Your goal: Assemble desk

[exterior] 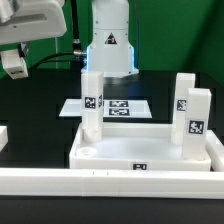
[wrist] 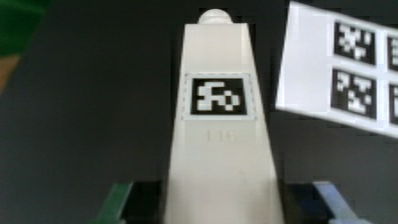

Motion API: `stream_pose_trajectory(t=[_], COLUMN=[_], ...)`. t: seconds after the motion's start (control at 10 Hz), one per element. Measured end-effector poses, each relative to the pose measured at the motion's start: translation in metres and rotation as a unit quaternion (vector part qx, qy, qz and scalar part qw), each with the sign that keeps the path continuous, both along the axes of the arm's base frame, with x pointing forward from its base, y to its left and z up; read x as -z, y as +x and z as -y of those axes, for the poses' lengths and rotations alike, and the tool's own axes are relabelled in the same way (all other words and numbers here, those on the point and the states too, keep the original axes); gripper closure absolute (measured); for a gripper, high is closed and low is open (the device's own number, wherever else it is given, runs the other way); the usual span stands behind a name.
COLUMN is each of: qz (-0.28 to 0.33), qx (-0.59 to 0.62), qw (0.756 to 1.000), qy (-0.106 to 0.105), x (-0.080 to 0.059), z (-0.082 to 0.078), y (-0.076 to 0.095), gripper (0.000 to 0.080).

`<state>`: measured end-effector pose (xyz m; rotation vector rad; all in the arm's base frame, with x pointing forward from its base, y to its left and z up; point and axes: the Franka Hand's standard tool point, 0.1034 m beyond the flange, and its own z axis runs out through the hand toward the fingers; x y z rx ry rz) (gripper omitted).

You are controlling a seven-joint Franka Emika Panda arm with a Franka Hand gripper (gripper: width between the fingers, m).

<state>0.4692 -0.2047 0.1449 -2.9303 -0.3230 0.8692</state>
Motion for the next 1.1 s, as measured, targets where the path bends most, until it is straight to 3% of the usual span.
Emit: stream_pose_trajectory(t=[0.1, 0.5, 0.9, 1.1], qz=[0.020, 0.128, 0.248, 0.250], qx=[0.005, 0.041, 0.045, 0.056], qw=[1.000, 0.991, 0.968, 0.966], qy=[0.003, 0.023, 0.023, 0.021], x=[-0.004, -0.043, -0.039, -0.038], z=[-0.002, -0.017, -0.008, -0.028], y=[0.004, 0.042, 0.046, 0.056], gripper=[0.0507, 0.0507, 0.0507, 0.0507])
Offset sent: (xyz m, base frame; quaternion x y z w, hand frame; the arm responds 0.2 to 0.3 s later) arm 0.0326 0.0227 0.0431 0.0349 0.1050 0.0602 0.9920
